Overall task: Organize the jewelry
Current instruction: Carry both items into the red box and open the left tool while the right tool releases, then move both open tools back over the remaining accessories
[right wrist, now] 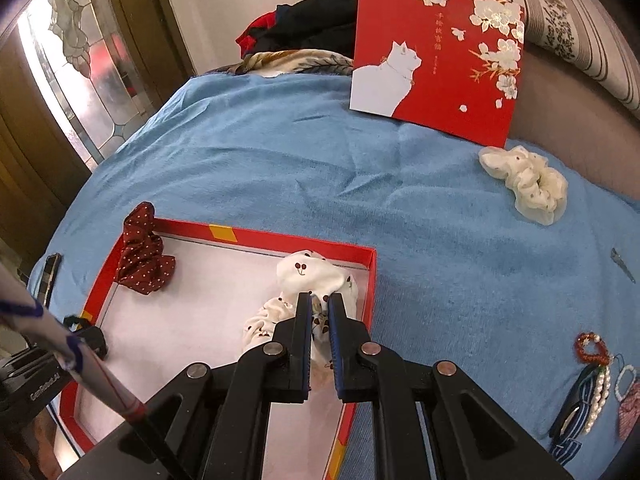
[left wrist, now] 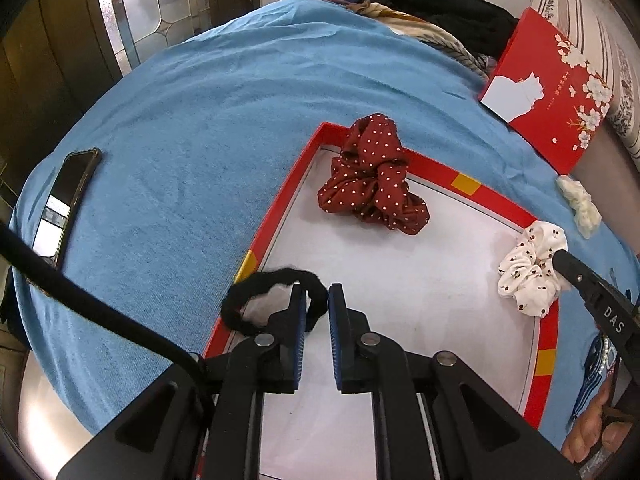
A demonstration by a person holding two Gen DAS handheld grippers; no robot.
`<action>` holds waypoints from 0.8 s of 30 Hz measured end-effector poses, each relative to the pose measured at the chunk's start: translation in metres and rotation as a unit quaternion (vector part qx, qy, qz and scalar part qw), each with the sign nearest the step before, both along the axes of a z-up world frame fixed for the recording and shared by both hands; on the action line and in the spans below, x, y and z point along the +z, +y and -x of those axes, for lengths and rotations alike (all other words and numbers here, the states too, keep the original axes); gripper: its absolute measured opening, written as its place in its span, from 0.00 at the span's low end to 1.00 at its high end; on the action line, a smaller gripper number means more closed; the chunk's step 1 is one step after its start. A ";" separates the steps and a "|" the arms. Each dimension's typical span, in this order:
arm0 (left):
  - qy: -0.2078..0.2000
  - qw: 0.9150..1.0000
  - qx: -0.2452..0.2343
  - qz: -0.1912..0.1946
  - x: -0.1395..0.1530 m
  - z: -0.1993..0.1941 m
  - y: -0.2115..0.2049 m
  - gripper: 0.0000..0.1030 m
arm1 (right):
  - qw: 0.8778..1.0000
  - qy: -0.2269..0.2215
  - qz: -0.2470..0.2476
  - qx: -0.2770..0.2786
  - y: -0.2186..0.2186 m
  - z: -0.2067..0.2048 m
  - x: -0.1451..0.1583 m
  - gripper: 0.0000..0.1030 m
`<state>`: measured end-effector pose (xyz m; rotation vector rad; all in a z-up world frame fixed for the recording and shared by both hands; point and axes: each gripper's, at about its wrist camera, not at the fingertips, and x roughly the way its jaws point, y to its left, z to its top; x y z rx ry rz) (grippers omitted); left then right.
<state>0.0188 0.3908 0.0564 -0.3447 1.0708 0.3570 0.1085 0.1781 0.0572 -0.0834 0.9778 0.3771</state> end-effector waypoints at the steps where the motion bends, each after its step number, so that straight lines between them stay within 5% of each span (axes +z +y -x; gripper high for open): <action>1: 0.000 1.000 0.000 -0.001 0.000 0.000 0.000 0.16 | 1.000 -0.003 0.003 0.000 0.001 0.000 0.001 0.10; 7: -0.028 0.999 0.003 0.028 0.011 0.004 0.002 0.43 | 1.000 -0.012 -0.002 -0.006 -0.005 0.001 0.010 0.45; 15: -0.066 0.996 0.002 0.066 0.024 0.009 -0.003 0.46 | 1.000 -0.027 -0.001 -0.011 -0.043 0.023 0.029 0.48; 24: -0.118 0.990 -0.033 0.074 0.045 0.014 -0.038 0.47 | 0.996 -0.049 0.029 -0.072 -0.172 0.077 0.043 0.50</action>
